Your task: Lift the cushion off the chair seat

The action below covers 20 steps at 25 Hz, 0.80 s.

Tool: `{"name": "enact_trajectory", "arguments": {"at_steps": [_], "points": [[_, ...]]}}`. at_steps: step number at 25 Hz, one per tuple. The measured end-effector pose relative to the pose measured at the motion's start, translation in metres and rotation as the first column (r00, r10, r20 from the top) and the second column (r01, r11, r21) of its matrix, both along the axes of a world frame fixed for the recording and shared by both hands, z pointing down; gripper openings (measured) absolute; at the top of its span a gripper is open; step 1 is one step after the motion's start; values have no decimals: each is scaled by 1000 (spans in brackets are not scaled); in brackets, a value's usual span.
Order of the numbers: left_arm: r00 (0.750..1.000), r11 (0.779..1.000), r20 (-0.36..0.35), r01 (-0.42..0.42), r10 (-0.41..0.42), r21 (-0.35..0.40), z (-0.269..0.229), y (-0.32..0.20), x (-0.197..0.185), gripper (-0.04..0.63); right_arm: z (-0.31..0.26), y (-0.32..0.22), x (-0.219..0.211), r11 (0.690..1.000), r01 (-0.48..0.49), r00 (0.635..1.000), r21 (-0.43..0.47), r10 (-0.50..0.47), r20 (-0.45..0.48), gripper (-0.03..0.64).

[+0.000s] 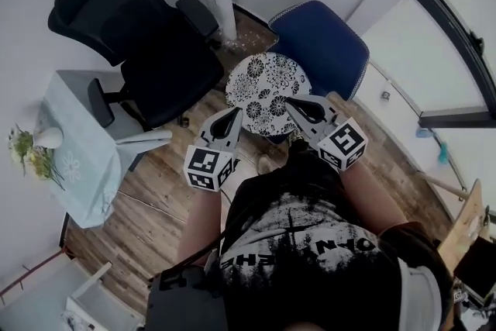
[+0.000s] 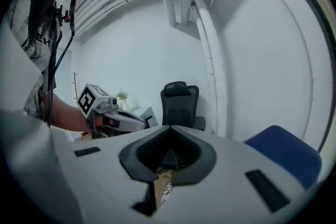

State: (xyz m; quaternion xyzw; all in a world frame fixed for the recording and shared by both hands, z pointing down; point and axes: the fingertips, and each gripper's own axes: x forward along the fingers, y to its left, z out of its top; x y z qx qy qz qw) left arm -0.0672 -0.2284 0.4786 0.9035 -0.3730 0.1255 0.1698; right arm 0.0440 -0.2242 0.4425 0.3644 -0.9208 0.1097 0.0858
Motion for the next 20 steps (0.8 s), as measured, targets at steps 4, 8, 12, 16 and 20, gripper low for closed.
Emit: {"name": "enact_trajectory", "arguments": {"at_steps": [4,8,12,16,20], "points": [[999,999,-25,42,-42,-9,7,-14,0,14,6,-20,1,999,47,999,-8,-47,-5,17],[992,995,-86,91,-94,-38,16,-28,-2,14,18,-34,1,995,94,995,-36,-95,-9,17],[990,990,-39,132,-134,-43,35,-38,-5,14,32,-47,0,988,141,990,-62,-143,-21,17],[982,980,-25,188,-190,-65,58,-48,-11,14,41,-63,-5,980,185,982,-74,-188,-32,17],[970,964,-16,241,-244,-111,85,-61,-19,15,52,-78,-16,966,241,969,-97,-245,-33,17]]}}
